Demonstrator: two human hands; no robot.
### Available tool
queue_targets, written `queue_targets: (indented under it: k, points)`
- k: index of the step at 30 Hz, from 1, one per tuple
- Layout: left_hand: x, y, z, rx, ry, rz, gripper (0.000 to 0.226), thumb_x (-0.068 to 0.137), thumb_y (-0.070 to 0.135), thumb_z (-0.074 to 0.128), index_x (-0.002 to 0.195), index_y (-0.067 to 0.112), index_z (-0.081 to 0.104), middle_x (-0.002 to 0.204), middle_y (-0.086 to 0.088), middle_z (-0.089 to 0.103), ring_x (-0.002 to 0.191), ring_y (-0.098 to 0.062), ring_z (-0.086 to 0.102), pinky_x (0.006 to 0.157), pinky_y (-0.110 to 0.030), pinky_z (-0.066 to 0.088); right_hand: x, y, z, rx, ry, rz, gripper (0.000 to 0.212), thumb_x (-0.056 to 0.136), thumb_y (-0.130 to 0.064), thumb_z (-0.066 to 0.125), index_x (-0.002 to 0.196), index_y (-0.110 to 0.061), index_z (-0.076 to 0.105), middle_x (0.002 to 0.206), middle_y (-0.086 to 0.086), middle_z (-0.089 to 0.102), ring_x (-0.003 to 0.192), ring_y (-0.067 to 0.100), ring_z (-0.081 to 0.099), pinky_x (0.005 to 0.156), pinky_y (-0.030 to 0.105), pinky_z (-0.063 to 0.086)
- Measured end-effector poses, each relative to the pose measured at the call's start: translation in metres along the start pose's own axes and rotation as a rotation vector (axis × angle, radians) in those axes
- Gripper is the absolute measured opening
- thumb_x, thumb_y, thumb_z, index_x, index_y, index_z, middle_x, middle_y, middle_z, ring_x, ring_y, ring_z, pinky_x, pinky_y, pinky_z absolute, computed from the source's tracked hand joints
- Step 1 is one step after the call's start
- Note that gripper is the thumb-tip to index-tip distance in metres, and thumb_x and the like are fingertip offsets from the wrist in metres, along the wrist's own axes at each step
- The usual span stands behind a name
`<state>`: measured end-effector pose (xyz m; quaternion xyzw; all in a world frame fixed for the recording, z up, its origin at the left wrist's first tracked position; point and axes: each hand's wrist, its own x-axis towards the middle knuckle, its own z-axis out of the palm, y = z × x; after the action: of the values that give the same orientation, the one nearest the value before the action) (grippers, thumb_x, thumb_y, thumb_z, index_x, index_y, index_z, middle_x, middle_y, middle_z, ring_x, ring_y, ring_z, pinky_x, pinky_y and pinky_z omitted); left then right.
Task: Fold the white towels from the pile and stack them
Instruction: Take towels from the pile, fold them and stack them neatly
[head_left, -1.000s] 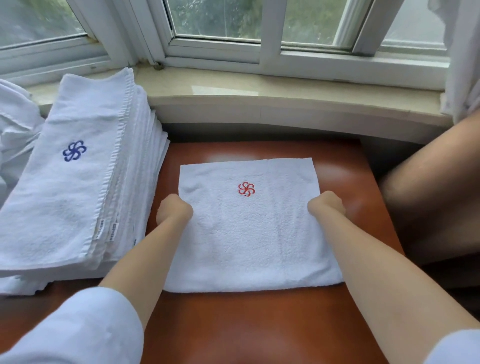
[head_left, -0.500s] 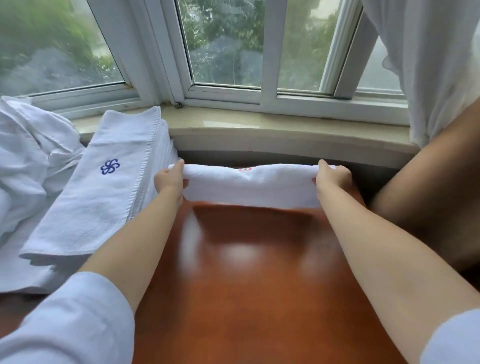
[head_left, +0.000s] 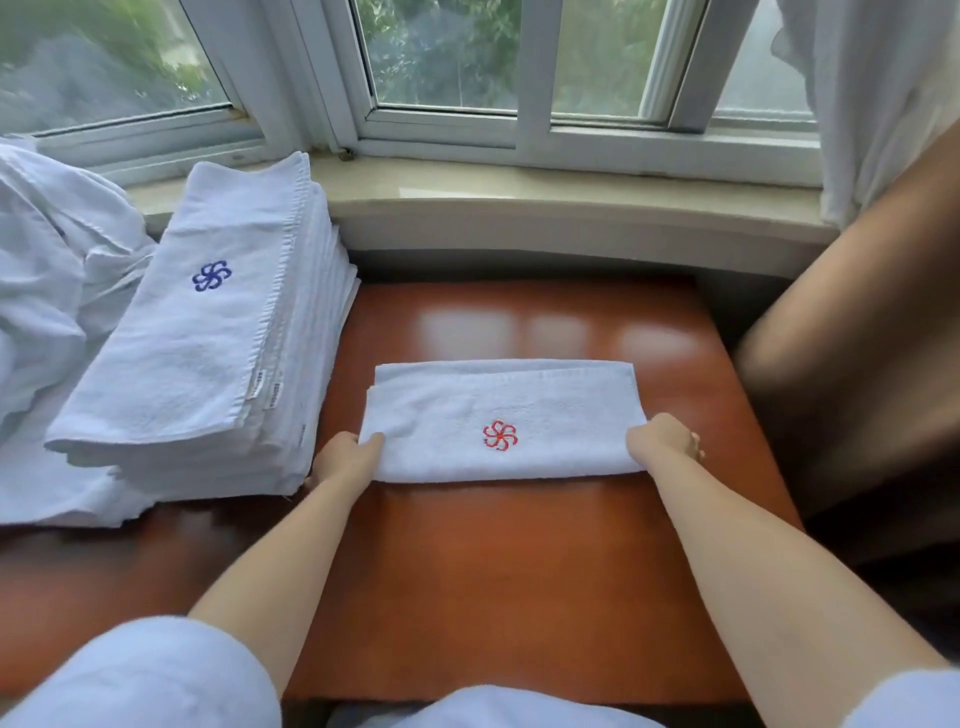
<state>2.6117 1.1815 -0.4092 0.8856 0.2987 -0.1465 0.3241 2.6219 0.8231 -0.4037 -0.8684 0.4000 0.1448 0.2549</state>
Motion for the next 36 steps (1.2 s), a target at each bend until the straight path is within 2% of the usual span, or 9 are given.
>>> queue_targets:
  k: [3, 7, 10, 13, 15, 22, 26, 30, 36]
  points:
    - [0.017, 0.017, -0.004, -0.091, 0.018, 0.026, 0.033, 0.091, 0.036, 0.049, 0.085, 0.006, 0.061, 0.084, -0.015, 0.060, 0.072, -0.024, 0.053, 0.067, -0.033, 0.041, 0.000, -0.016, 0.000, 0.115, 0.014, -0.061, 0.035, 0.091, -0.022, 0.049, 0.121, -0.004, 0.055, 0.121, 0.017, 0.059, 0.118, 0.036, 0.049, 0.096, 0.038, 0.043]
    - [0.038, 0.032, -0.002, -0.339, -0.023, -0.045, 0.041, 0.094, 0.025, 0.051, 0.128, 0.003, 0.054, 0.125, -0.015, 0.057, 0.115, -0.034, 0.054, 0.099, -0.041, 0.044, 0.006, -0.027, 0.006, 0.270, -0.027, -0.101, 0.036, 0.095, -0.022, 0.048, 0.124, -0.002, 0.052, 0.122, 0.016, 0.058, 0.106, 0.035, 0.057, 0.079, 0.033, 0.044]
    - [0.040, 0.041, 0.000, -0.422, -0.005, 0.019, 0.029, 0.091, 0.017, 0.054, 0.115, 0.002, 0.062, 0.108, -0.011, 0.064, 0.100, -0.031, 0.061, 0.085, -0.035, 0.048, 0.011, -0.029, 0.010, 0.273, 0.076, -0.119, 0.029, 0.098, -0.020, 0.042, 0.117, -0.002, 0.055, 0.119, 0.016, 0.059, 0.101, 0.034, 0.057, 0.075, 0.031, 0.040]
    - [0.035, 0.052, -0.001, -0.384, 0.264, 0.322, 0.013, 0.095, 0.025, 0.051, 0.100, 0.016, 0.060, 0.090, 0.001, 0.063, 0.084, -0.022, 0.059, 0.074, -0.033, 0.045, 0.013, -0.033, 0.011, 0.311, 0.244, -0.162, 0.028, 0.101, -0.027, 0.035, 0.113, -0.007, 0.051, 0.117, 0.011, 0.058, 0.099, 0.033, 0.056, 0.077, 0.035, 0.041]
    - [0.041, 0.058, -0.001, -0.348, 0.345, 0.369, 0.014, 0.097, 0.030, 0.048, 0.100, 0.020, 0.058, 0.085, 0.004, 0.062, 0.078, -0.021, 0.058, 0.071, -0.033, 0.045, 0.018, -0.039, 0.010, 0.331, 0.274, -0.142, 0.028, 0.101, -0.028, 0.033, 0.112, -0.008, 0.050, 0.116, 0.011, 0.058, 0.100, 0.034, 0.056, 0.082, 0.040, 0.046]
    - [0.065, 0.042, 0.015, -0.005, 0.079, 0.013, 0.048, 0.084, 0.030, 0.062, 0.128, 0.011, 0.054, 0.125, -0.012, 0.056, 0.110, -0.032, 0.053, 0.089, -0.038, 0.046, 0.026, -0.035, 0.025, 0.026, 0.165, 0.063, 0.048, 0.091, -0.036, 0.052, 0.128, -0.006, 0.048, 0.135, 0.017, 0.043, 0.127, 0.035, 0.037, 0.106, 0.045, 0.032]
    - [0.062, 0.051, 0.003, -0.372, -0.138, -0.170, 0.052, 0.078, 0.028, 0.074, 0.119, 0.005, 0.053, 0.107, -0.007, 0.062, 0.086, -0.023, 0.060, 0.073, -0.034, 0.047, 0.020, -0.038, 0.017, 0.111, 0.021, 0.091, 0.038, 0.085, -0.032, 0.055, 0.115, -0.009, 0.055, 0.119, 0.015, 0.060, 0.116, 0.037, 0.050, 0.104, 0.042, 0.032]
    - [0.045, 0.068, -0.012, -0.500, -0.307, -0.059, 0.032, 0.080, 0.025, 0.072, 0.107, 0.010, 0.061, 0.099, -0.005, 0.067, 0.086, -0.022, 0.066, 0.073, -0.033, 0.052, -0.001, -0.049, 0.002, 0.119, 0.041, -0.098, 0.025, 0.090, -0.030, 0.047, 0.105, -0.012, 0.056, 0.109, 0.010, 0.062, 0.102, 0.032, 0.057, 0.094, 0.043, 0.047]
    - [-0.003, 0.087, -0.045, -0.565, -0.282, 0.193, 0.016, 0.092, 0.027, 0.058, 0.104, 0.019, 0.063, 0.106, -0.004, 0.068, 0.090, -0.018, 0.065, 0.078, -0.033, 0.051, -0.045, -0.074, -0.019, 0.155, 0.167, -0.277, 0.025, 0.099, -0.036, 0.038, 0.110, -0.018, 0.052, 0.111, 0.008, 0.063, 0.103, 0.033, 0.055, 0.092, 0.038, 0.045]
